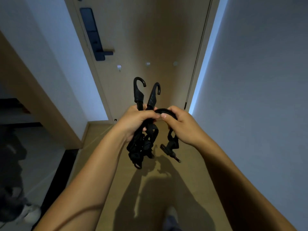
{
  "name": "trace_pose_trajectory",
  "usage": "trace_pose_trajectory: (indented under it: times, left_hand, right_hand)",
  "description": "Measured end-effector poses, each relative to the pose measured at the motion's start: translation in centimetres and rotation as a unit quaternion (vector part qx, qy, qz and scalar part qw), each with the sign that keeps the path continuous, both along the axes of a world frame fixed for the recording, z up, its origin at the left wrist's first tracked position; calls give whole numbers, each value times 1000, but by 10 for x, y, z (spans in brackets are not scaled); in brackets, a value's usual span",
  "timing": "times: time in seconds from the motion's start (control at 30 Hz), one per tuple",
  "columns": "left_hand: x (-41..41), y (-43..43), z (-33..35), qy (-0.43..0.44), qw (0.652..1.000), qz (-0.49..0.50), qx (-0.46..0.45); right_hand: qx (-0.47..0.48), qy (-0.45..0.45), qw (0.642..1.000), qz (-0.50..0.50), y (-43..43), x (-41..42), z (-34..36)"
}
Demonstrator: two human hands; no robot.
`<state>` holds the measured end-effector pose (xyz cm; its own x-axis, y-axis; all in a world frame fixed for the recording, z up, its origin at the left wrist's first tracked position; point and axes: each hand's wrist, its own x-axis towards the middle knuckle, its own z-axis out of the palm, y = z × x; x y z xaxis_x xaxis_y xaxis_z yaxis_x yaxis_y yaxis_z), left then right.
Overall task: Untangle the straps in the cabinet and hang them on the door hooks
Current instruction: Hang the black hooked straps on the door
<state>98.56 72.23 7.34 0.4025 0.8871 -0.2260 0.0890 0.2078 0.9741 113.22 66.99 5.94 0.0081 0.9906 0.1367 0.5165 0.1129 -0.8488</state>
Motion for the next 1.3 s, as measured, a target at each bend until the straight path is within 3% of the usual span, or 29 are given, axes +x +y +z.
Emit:
trace_pose_trajectory:
  times: [0.13, 0.37, 0.63, 0.8, 0.97, 1.3]
  left_hand:
    - [2, 63, -6, -4, 1000, -9, -30]
    - [13, 194, 8, -19, 999, 43, 11]
    - [17, 329, 51, -7, 994, 67, 84]
    - [12, 408, 77, -11, 990, 82, 112]
    - [3, 493, 105, -54, 979, 113, 159]
    - [-18, 647, 180, -50, 956, 111, 265]
  right_hand:
    - [-6, 37, 999, -1, 67, 5, 1]
    - [-8, -44, 999, 20, 212, 21, 11]
    - [53, 123, 986, 96, 354, 15, 54]
    - [101, 183, 975, 69, 440, 8, 76]
    - [168, 168, 970, 48, 529, -10, 102]
    - [259, 129, 957, 8, 691, -35, 175]
